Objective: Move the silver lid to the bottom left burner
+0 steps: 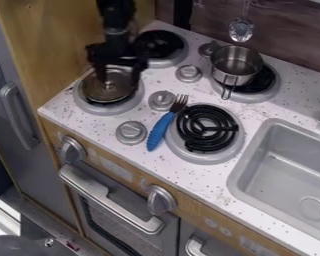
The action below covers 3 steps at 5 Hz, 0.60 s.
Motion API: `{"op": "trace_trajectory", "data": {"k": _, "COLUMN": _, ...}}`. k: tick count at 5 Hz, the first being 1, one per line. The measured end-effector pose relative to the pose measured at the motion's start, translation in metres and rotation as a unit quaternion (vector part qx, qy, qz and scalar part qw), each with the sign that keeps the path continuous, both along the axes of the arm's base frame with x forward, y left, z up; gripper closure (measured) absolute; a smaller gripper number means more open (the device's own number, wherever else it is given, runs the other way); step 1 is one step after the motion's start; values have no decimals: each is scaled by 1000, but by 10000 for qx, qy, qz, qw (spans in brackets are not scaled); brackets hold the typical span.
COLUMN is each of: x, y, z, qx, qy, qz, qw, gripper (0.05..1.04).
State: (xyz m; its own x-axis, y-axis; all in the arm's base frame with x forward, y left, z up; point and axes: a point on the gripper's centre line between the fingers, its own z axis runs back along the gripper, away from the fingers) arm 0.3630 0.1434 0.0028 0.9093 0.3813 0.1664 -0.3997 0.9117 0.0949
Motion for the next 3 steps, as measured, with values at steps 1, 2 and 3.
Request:
{"op": "trace_trajectory", "data": {"k": 1, "x": -10, "y": -30, "z": 5, "qx": -90, "qy": 54, "qz": -269, "qw": 9996, "gripper": 84}}
{"op": "trace_trajectory", "data": {"k": 2, "x": -13, "y": -71, "z": 1, "qx": -276, "qy": 283, "qz": -772, "qw": 9962, "gripper": 84}}
{"op": "trace_trajectory", "data": {"k": 3, "x": -13, "y": -89, "z": 0, "qx": -321, "qy": 360, "qz": -1016, "qw": 9937, "gripper": 84}}
